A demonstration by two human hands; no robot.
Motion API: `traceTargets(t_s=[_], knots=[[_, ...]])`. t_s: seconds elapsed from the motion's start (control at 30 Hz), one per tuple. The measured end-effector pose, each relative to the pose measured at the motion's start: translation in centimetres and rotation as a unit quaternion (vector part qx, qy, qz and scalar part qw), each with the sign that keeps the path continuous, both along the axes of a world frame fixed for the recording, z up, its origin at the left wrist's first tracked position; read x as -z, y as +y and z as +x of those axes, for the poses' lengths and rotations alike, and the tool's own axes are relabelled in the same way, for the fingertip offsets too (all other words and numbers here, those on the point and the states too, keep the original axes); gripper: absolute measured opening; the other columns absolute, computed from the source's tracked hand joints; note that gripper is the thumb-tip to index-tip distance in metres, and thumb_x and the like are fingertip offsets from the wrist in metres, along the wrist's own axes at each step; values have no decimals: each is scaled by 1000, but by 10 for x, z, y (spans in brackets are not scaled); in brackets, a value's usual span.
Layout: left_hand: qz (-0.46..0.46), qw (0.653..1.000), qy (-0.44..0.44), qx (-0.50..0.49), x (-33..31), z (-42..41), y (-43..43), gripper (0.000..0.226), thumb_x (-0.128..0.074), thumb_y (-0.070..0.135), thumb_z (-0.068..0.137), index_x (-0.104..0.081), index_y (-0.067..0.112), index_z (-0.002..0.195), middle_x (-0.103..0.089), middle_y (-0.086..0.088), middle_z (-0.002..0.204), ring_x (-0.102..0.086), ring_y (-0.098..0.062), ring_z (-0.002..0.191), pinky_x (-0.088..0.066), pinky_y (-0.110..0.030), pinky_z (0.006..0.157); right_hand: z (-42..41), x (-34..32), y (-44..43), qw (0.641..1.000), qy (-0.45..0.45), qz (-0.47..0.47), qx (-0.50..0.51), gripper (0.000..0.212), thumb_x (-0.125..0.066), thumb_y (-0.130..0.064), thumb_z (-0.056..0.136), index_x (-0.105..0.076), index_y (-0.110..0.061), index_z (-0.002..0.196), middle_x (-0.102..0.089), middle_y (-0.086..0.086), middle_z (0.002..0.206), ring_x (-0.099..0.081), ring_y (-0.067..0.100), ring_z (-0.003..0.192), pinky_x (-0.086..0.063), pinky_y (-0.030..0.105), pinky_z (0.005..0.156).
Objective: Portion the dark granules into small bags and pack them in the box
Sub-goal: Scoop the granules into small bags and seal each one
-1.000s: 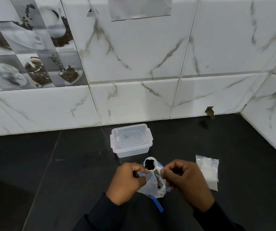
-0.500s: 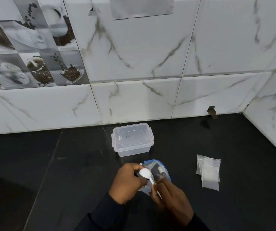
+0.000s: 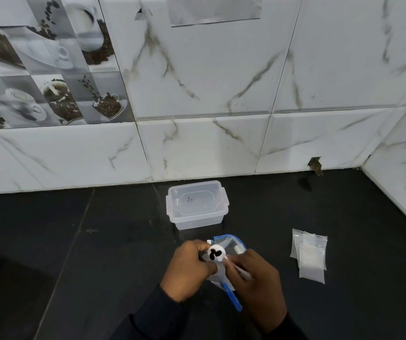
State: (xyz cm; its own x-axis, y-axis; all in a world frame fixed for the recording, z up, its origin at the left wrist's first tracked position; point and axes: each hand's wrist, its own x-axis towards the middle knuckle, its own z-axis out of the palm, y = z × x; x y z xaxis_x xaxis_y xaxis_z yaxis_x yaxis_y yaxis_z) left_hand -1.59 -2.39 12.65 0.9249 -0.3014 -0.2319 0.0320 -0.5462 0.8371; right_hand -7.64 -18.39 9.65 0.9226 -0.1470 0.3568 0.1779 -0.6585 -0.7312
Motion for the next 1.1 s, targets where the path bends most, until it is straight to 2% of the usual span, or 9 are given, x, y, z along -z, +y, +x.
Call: traceTargets(t_s=[0.23, 0.4, 0.5, 0.6, 0.73, 0.8, 0.87, 0.97, 1.1], knots=[[-49, 997, 43, -43, -1, -7, 37, 31, -70, 4, 84, -77, 28, 101, -77, 12, 94, -71, -6, 79, -59, -23, 73, 37, -26, -41, 971, 112, 202, 56, 10, -75, -8, 78, -75, -12, 69, -72, -3, 69, -65, 6, 61, -49, 15, 56], [-76, 989, 123, -43, 20, -16, 44, 38, -64, -6, 83, -76, 27, 96, -76, 18, 80, -62, 1, 57, -51, -15, 61, 51, 3, -46, 854, 314, 414, 35, 13, -71, -5, 79, -71, 7, 77, -44, 3, 53, -37, 11, 50, -32, 26, 52], [-92, 983, 148, -57, 46, -22, 40, 31, -68, 1, 74, -78, 26, 89, -79, 2, 84, -60, -4, 55, -50, -20, 60, 54, 18, -45, 912, 310, 267, 41, 15, -74, -9, 77, -71, -3, 63, -56, 4, 52, -49, 8, 51, -43, 31, 50], [-102, 971, 208, -57, 74, -23, 34, 28, -65, 4, 67, -80, 19, 86, -78, -8, 94, -60, -6, 54, -48, -21, 56, 57, 32, -37, 962, 272, -13, 19, 18, -73, -22, 75, -67, -16, 58, -61, -6, 76, -54, 5, 78, -48, 36, 69], [-153, 931, 322, -76, 113, -19, 14, 32, -63, -5, 67, -74, -10, 97, -70, -19, 108, -62, -17, 68, -49, -21, 57, 68, 46, -21, 893, 331, -304, -13, 14, -62, -42, 85, -68, -30, 81, -19, -4, 153, -8, 33, 140, -26, 58, 104], [-190, 916, 340, -97, 129, -15, 1, 32, -61, -11, 71, -68, -19, 102, -69, -22, 94, -59, -18, 63, -48, -21, 53, 78, 56, -18, 869, 342, -356, -22, 17, -61, -37, 89, -68, -26, 99, -8, -1, 161, 0, 41, 145, -23, 63, 103], [-228, 901, 347, -129, 136, -12, -12, 22, -53, -20, 82, -65, -21, 100, -67, -21, 84, -57, -14, 54, -47, -18, 49, 85, 66, -18, 859, 357, -366, -27, 24, -59, -31, 92, -63, -20, 113, -24, 8, 154, -21, 40, 141, -33, 59, 103], [-275, 878, 351, -171, 134, -5, -29, 24, -43, -24, 86, -65, -14, 89, -62, -16, 68, -53, -8, 39, -43, -15, 39, 88, 73, -21, 872, 355, -333, -39, 23, -52, -24, 95, -61, -10, 111, -48, 12, 130, -55, 33, 114, -48, 41, 92], [-273, 878, 340, -197, 140, -6, -29, 23, -42, -23, 86, -62, -14, 90, -55, -15, 71, -47, -5, 36, -38, -13, 35, 83, 76, -25, 880, 340, -329, -38, 21, -47, -19, 97, -62, -8, 106, -51, 11, 125, -62, 32, 104, -48, 37, 86]])
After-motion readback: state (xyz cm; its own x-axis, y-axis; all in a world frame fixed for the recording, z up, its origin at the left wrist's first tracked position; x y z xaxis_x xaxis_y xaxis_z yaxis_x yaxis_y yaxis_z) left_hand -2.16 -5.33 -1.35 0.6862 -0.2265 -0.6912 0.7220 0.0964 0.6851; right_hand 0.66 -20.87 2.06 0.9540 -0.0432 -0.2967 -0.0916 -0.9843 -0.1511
